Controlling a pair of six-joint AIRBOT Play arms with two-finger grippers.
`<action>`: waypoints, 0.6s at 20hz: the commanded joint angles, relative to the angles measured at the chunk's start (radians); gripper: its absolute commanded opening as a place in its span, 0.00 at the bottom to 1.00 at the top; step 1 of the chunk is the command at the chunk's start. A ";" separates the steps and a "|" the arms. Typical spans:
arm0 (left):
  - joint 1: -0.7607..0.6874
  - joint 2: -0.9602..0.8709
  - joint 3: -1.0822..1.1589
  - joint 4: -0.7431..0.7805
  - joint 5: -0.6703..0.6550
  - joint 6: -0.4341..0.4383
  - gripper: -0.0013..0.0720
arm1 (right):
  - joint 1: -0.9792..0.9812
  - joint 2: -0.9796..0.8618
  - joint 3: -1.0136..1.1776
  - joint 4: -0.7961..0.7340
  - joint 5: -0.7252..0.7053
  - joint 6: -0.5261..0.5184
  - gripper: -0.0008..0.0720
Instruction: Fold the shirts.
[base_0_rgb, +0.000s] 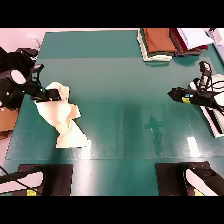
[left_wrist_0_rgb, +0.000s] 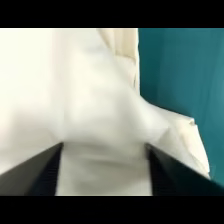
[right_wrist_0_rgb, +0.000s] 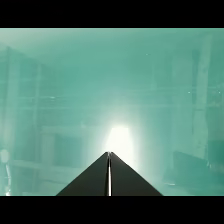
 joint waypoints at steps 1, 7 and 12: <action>0.000 -0.014 -0.035 -0.019 0.026 -0.009 0.06 | 0.000 0.001 0.005 0.011 0.001 -0.001 0.04; -0.027 0.190 0.261 -0.094 -0.007 -0.002 0.05 | 0.000 0.001 0.245 0.010 0.061 -0.002 0.04; -0.275 0.354 0.549 -0.093 0.043 0.050 0.05 | 0.000 0.001 0.532 0.002 0.057 -0.001 0.04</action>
